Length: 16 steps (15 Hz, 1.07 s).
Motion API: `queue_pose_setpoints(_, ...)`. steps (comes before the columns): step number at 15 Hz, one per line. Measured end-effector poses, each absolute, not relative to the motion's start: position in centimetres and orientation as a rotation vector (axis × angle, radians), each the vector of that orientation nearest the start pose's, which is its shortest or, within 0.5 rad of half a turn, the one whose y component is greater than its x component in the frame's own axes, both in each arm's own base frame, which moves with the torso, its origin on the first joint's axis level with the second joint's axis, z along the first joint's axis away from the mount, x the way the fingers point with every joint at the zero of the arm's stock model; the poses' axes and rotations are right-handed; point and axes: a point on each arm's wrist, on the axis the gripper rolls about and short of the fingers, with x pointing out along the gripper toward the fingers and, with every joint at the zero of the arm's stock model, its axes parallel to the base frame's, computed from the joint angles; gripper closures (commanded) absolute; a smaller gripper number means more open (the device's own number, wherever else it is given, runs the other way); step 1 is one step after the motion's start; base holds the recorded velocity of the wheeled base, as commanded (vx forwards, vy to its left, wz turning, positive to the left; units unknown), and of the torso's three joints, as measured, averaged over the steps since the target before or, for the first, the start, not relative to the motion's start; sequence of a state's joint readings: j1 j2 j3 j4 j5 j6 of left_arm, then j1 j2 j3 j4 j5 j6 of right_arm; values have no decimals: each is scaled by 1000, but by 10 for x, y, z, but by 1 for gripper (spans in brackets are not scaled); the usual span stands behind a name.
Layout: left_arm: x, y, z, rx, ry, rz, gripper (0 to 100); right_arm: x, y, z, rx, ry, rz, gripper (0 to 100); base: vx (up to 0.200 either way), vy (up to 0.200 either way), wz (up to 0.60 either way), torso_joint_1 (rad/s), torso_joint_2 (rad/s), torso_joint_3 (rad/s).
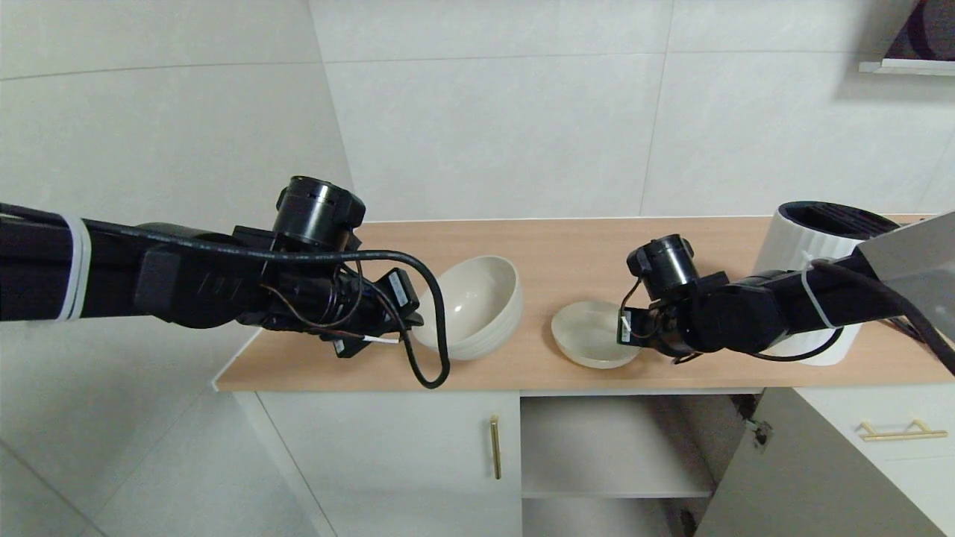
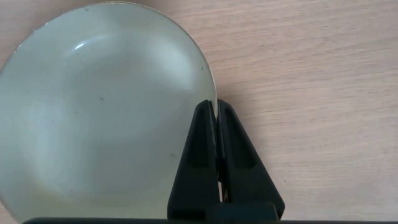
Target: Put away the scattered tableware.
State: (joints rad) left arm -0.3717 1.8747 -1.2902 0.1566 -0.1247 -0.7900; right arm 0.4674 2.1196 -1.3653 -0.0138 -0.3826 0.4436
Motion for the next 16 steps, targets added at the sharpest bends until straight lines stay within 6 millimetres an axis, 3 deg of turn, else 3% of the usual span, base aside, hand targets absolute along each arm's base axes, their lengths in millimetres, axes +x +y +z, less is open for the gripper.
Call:
queue_pose_setpoints(3,323,-129,182,-639,892,-150,100,366,175,129,122,674,-67,100,0,0,0,0,0,0)
queue_pose_setpoints(7,302,-119,181,-582,909,-164,100,345,167,144,131,692,-27,100,0,0,0,0,0,0)
queue_pose_setpoints(12,255,-96,188,-495,906,-241,100,287,141,170,155,767,146,100,0,0,0,0,0,0)
queue_pose_setpoints(16,228,-86,196,-456,880,-318,100,250,124,175,142,790,215,100,0,0,0,0,0,0)
